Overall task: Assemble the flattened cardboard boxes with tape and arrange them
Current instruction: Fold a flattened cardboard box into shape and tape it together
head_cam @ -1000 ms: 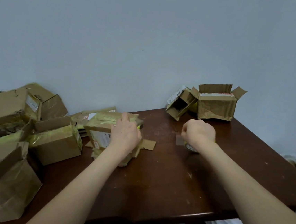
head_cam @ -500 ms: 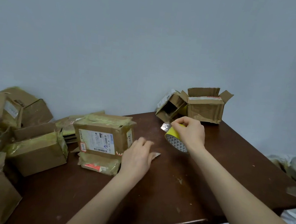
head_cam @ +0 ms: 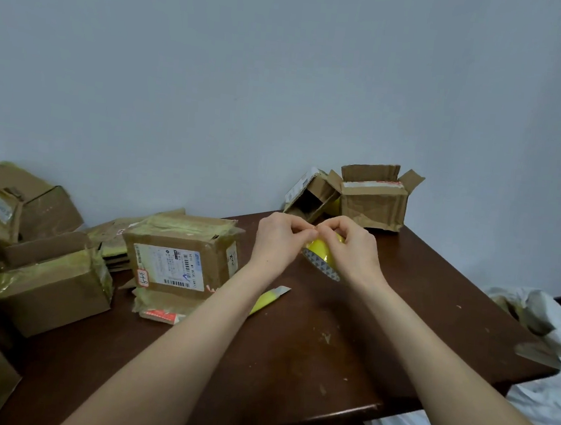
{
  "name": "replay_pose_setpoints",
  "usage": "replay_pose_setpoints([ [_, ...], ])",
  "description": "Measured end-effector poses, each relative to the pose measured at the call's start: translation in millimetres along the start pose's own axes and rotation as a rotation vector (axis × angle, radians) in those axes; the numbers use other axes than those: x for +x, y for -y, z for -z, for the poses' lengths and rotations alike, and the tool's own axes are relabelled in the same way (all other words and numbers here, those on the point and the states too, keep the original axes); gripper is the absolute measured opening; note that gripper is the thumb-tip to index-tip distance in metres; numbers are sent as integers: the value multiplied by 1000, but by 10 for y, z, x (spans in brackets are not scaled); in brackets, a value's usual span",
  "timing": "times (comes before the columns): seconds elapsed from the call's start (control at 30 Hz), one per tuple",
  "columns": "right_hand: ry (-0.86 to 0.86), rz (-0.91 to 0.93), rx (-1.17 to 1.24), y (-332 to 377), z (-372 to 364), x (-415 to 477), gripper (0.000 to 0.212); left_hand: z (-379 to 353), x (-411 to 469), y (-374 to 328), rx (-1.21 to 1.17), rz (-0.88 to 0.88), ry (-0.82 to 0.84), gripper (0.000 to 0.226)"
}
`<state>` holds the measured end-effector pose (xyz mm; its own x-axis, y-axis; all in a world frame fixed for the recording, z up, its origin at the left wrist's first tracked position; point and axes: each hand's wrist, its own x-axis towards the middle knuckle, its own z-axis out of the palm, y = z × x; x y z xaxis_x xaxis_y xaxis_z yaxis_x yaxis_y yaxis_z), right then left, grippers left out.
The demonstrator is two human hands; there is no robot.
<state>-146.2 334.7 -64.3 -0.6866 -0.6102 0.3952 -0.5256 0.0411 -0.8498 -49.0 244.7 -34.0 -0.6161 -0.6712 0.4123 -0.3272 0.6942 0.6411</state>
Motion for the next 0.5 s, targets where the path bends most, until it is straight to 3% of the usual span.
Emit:
replay_pose_setpoints([
  [0.13,34,-153,194,4,160,-10,45,-53,24,-12,-133,119,-76,12],
  [0.23,205,-78,100,-72,203,-26,32,-91,30,-23,-118,100,-98,12],
  [0.3,186,-32,75,-106,208,-42,20,-115,46,-34,-12,28,-72,13],
  [0.4,135,6,-22,-113,226,-29,18,-139,81,-15,252,-90,-33,20],
  [0.5,118,31,-362,-142,268,0,25,-102,45,-39,516,-176,52,38],
])
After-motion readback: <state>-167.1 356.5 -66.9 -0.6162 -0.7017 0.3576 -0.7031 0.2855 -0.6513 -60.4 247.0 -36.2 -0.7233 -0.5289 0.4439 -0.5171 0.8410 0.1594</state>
